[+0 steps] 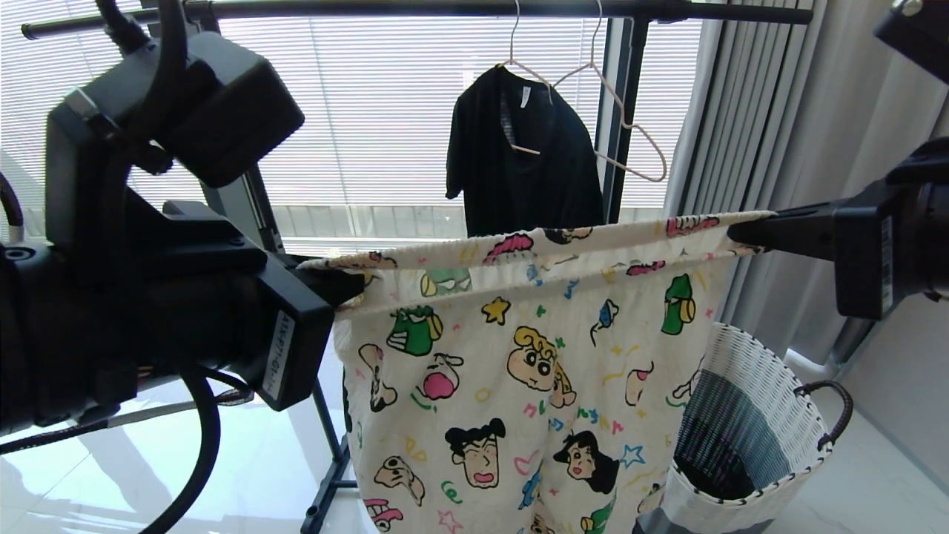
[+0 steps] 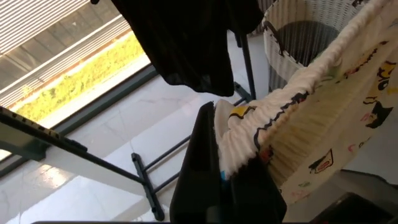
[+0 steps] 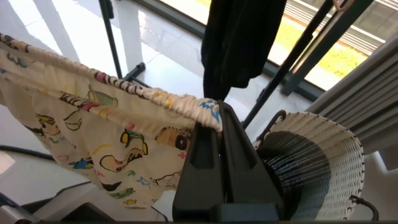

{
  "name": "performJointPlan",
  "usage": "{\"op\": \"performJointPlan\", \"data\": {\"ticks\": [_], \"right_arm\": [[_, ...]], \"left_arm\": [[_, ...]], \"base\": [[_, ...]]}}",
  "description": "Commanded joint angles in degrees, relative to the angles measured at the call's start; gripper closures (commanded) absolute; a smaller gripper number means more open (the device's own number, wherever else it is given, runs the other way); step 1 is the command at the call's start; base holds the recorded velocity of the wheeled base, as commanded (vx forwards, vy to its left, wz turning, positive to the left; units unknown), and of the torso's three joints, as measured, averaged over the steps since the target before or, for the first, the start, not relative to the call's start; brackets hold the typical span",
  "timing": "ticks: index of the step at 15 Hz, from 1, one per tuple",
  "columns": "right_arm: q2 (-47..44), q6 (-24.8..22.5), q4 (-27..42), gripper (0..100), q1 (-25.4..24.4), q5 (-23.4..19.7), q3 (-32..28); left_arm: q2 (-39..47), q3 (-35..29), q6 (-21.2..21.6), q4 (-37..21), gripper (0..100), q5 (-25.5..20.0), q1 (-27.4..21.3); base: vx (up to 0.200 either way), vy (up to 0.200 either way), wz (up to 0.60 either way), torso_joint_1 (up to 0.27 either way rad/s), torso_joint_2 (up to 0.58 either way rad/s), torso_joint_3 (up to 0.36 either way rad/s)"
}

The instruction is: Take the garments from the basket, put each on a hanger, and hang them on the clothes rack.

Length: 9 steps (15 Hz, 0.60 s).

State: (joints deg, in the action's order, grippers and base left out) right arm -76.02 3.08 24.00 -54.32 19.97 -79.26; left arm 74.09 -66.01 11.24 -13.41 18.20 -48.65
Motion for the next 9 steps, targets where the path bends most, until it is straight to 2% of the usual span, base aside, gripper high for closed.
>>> {"op": "performJointPlan", "data": {"ticks": [1,4,7,9], "right_arm": [[2.3,0.0,1.0,100,-0.5,-0.7,0.6],[5.7,0.0,1.9,100,-5.4,-4.2,2.9],[6.2,0.2,2.0,100,-13.0,-4.8,3.9],[5.3,0.1,1.9,100,-14.0,-5.2,3.9]], "left_arm": [[1.1,0.2,1.0,3.8,100,0.1,-0.2],[6.6,-1.5,1.5,16.1,100,0.1,-0.2],[12.0,-8.9,4.0,18.2,100,-0.9,-0.4],[14.3,-13.1,4.1,18.2,100,-1.8,-0.6]], "base": [[0.0,0.0,0.0,0.0,0.0,0.0],[0.0,0.0,0.0,0.0,0.0,0.0],[0.0,0.0,0.0,0.0,0.0,0.0],[0.0,0.0,0.0,0.0,0.0,0.0]]}}
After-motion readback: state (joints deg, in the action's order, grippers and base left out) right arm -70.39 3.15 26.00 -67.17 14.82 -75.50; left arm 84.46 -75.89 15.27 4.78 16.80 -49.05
